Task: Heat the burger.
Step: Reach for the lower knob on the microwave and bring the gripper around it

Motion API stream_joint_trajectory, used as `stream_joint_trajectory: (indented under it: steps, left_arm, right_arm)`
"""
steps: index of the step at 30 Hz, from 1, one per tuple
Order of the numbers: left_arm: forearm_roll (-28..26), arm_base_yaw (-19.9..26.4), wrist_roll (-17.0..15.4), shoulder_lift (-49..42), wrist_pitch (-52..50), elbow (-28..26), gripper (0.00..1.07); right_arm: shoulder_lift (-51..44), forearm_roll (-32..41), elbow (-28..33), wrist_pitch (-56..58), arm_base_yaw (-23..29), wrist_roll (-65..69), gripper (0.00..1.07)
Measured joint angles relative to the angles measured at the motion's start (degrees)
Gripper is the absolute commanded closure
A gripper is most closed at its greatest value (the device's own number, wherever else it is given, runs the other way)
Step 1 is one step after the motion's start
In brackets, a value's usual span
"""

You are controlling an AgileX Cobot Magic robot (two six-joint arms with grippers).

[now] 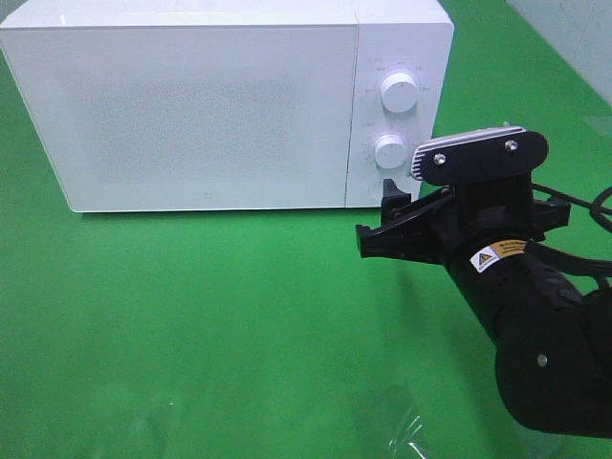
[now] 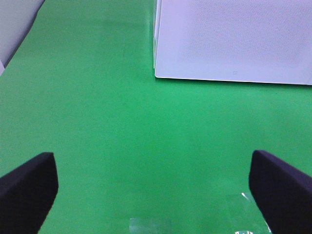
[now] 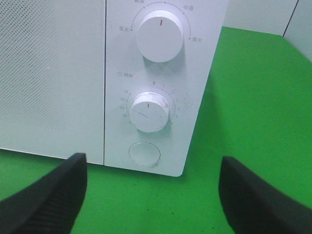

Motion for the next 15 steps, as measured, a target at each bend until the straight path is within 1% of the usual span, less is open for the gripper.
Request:
stream_joint_trajectory:
  steps: [4,6,15]
  left_arm:
    - [0.0,0.0,0.0,0.0,0.0,0.0,0.07]
    - [0.0,0.0,0.0,0.0,0.0,0.0,0.07]
    - [0.0,0.0,0.0,0.0,0.0,0.0,0.07]
  right_arm:
    - [1.5,-0.2,-1.0,0.0,-1.8,1.5,0.33]
    - [2.7,-0.9,-2.9,0.0,-3.8,1.7,0.33]
    - [5.3,-2.8,-6.4,-0.1,-6.8,2.3,0.33]
